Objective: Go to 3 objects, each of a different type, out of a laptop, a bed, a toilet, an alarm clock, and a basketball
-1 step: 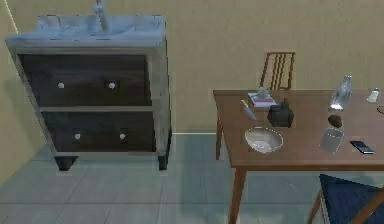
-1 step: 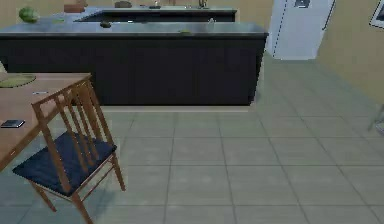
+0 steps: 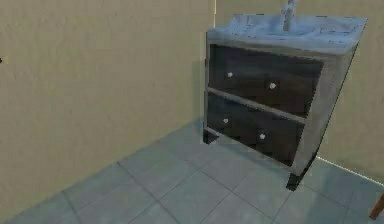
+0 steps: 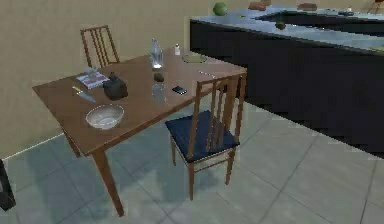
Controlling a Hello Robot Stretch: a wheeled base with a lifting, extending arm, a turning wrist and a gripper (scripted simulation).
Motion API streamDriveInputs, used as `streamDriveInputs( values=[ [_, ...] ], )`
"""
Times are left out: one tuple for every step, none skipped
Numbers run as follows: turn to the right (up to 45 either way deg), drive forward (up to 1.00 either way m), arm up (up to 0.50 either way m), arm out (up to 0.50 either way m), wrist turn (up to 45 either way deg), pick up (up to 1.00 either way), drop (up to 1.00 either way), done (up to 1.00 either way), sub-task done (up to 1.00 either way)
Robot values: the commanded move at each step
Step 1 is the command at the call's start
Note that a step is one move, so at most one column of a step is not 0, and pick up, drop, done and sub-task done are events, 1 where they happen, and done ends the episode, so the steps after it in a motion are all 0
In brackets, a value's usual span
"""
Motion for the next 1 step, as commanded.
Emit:
streamDriveInputs(
  values=[
    [-45.0, 0.0, 0.0, 0.0, 0.0, 0.0, 0.0, 0.0, 0.0]
  ],
)
